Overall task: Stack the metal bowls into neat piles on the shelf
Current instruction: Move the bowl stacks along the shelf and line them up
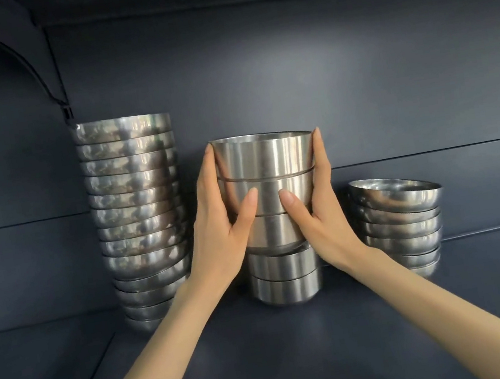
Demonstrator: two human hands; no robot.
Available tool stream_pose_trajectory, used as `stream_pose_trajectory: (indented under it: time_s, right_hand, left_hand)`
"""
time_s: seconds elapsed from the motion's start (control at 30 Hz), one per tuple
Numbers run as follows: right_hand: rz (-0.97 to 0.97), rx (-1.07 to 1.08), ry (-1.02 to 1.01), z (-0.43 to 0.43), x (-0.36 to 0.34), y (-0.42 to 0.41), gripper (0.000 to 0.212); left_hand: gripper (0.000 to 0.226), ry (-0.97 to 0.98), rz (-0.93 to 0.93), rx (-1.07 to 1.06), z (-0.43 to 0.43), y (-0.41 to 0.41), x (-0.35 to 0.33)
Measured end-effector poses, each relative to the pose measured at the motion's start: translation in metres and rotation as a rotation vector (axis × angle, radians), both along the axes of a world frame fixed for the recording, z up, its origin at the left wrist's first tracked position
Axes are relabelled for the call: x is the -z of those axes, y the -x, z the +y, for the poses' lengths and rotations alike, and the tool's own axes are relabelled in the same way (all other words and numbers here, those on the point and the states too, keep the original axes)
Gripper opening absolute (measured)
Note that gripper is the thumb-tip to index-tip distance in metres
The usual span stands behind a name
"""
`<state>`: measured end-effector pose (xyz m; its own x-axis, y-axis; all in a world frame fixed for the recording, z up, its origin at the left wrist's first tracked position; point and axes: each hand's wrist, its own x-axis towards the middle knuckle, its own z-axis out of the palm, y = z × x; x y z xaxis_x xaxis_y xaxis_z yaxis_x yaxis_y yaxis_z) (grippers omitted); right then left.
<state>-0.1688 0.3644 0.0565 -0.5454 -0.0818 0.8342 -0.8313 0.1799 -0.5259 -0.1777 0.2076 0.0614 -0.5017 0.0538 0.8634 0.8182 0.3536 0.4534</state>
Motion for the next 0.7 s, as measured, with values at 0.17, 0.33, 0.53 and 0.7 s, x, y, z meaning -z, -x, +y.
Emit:
stream_pose_trajectory:
  time_s: [0.17, 0.33, 0.53, 0.7]
  right_hand:
    - [-0.022, 0.051, 0.038, -0.018, 0.004, -0.027, 0.072]
    - [-0.004, 0.158, 0.080, -0.040, 0.007, -0.056, 0.063]
    - [-0.030, 0.190, 0.120, -0.056, 0.018, -0.092, 0.061]
    - [-0.052, 0.167, 0.099, -0.063, 0.022, -0.116, 0.061]
  left_hand:
    - [0.067, -0.007, 0.000, 0.020, -0.015, -0.021, 0.005]
    - [0.065, -0.017, -0.009, 0.054, -0.029, -0.046, 0.009]
    - [0.064, -0.008, -0.045, 0.113, -0.043, -0.075, 0.018]
    - [0.066, -0.014, -0.083, 0.115, -0.049, -0.101, 0.028]
